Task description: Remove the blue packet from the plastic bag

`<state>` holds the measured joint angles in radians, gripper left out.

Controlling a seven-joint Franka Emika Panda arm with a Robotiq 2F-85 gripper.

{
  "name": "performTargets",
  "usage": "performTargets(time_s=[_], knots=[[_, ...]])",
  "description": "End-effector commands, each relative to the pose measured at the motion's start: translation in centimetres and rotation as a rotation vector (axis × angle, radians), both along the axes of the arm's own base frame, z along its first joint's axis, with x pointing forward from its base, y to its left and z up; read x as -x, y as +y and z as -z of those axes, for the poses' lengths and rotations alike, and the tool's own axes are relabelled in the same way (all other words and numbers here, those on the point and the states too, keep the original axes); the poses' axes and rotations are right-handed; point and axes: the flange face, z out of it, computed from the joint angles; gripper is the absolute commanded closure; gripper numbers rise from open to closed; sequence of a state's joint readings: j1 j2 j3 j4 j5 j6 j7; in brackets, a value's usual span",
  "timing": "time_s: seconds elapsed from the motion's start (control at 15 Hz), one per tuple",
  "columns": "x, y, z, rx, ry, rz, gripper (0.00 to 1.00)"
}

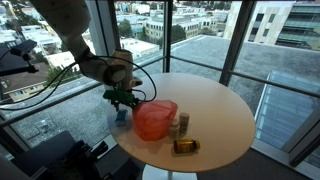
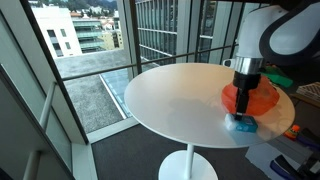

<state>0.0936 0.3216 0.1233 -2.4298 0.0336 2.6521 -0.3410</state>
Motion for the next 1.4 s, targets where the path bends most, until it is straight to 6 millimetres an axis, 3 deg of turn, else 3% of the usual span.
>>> performTargets(time_s=[0.0,0.67,1.0,1.33], knots=[[-0.6,-0.4,-1.8,-0.003,-0.007,0.021,0.00],[-1.8,-1.6,-9.1,-0.045,-0.078,0.093,0.00],[-2.7,-3.4,-13.1,-0.051,-0.122,0.142,0.00],[-2.4,-6.0,-15.6,-0.016,-0.080,0.196,0.00]])
